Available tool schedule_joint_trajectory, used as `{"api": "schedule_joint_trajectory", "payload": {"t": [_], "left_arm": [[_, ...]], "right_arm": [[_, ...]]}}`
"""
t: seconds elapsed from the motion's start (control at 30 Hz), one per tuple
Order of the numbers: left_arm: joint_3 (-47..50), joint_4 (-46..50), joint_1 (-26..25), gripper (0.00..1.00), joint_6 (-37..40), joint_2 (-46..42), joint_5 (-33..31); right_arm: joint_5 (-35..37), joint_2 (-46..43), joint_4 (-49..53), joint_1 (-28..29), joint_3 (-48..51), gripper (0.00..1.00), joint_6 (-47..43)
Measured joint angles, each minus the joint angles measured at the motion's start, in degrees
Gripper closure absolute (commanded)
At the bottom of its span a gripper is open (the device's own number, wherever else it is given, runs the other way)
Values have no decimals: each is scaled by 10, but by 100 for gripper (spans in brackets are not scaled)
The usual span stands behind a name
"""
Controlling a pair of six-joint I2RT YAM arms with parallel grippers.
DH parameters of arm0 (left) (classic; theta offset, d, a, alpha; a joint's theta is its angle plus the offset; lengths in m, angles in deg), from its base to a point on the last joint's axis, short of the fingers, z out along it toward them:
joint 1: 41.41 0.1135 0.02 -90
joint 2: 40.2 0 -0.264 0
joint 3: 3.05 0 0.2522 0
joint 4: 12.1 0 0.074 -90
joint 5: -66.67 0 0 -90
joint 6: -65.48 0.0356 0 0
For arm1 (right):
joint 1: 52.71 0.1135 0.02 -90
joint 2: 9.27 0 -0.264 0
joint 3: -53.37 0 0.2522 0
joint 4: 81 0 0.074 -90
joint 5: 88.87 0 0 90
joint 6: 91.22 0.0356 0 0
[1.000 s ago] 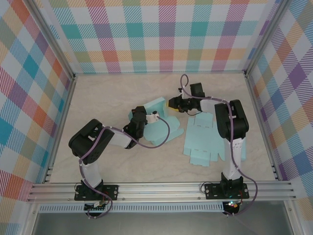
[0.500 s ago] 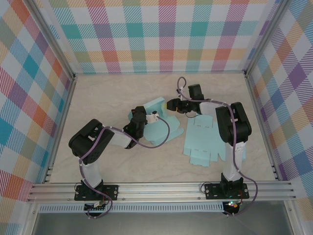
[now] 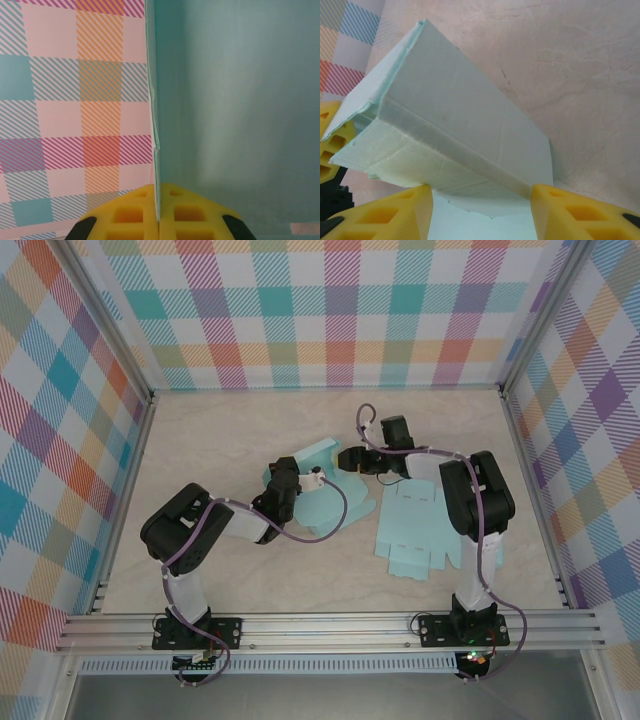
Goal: Fold the paper box
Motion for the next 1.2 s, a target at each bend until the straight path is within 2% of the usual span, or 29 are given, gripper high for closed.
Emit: {"api": "schedule_joint_trajectory", "payload": {"t": [0.17,0.73,0.93,1.07,1.2], "left_arm": [[0,-2,0,100,0,0,-3],[-3,-3,0,100,0,0,4],[-3,-3,0,100,-1,0,5],[-5,-1,0,99,-12,0,4],[-6,18,-1,78,-51,-21,15]], "right_arm": [[30,8,-8,5,-15,52,-9],[87,29,-85,21,-25,53,-42],[94,29,-93,24,-25,64,-42],[102,29,-97,25,-25,75,-42],[130,29,-104,32,-25,88,-53]]}}
